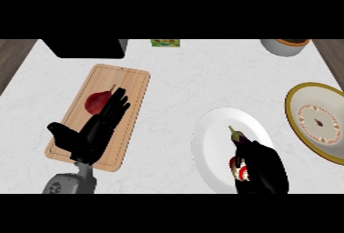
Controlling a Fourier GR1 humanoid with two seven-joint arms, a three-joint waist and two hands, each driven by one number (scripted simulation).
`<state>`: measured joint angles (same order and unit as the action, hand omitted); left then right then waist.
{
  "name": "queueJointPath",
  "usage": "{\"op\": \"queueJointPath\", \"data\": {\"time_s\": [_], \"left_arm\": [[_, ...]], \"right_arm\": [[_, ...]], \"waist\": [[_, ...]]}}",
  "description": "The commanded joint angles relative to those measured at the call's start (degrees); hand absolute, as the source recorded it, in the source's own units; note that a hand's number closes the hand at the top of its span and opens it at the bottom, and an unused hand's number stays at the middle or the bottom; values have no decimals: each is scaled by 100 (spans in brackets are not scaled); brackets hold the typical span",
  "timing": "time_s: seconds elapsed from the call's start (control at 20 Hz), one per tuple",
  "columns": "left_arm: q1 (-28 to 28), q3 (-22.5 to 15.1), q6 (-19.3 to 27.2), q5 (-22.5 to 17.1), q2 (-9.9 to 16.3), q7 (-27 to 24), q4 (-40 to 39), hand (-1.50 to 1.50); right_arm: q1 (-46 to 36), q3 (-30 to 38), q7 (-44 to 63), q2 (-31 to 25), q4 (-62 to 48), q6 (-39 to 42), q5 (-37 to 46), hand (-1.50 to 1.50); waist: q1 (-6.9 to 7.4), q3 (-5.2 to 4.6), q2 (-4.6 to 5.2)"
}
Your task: Pick the cupcake from the plate and place it in the bowl
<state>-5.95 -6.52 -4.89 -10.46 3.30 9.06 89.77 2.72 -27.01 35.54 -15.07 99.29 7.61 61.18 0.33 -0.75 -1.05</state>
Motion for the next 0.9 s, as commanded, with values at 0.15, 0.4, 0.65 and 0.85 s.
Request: {"op": "queueJointPath", "data": {"time_s": [0.15, 0.4, 0.65, 0.85], "left_arm": [[240, 29, -160, 2, 89, -158, 73, 0], [155, 45, 67, -12, -8, 294, 460, 0], [-34, 152, -16, 70, -17, -96, -167, 0], [124, 119, -128, -51, 23, 78, 117, 0]], "right_arm": [[807, 185, 229, -623, 851, -17, 447, 150], [1122, 202, 605, -527, 2394, 335, 454, 150], [1232, -219, 1233, -505, 3888, 585, 1245, 150], [583, 713, 1349, -668, 4557, 1488, 680, 150]], "waist": [[-86, 71, 85], [-69, 73, 86], [-125, 67, 79], [-40, 70, 99]]}}
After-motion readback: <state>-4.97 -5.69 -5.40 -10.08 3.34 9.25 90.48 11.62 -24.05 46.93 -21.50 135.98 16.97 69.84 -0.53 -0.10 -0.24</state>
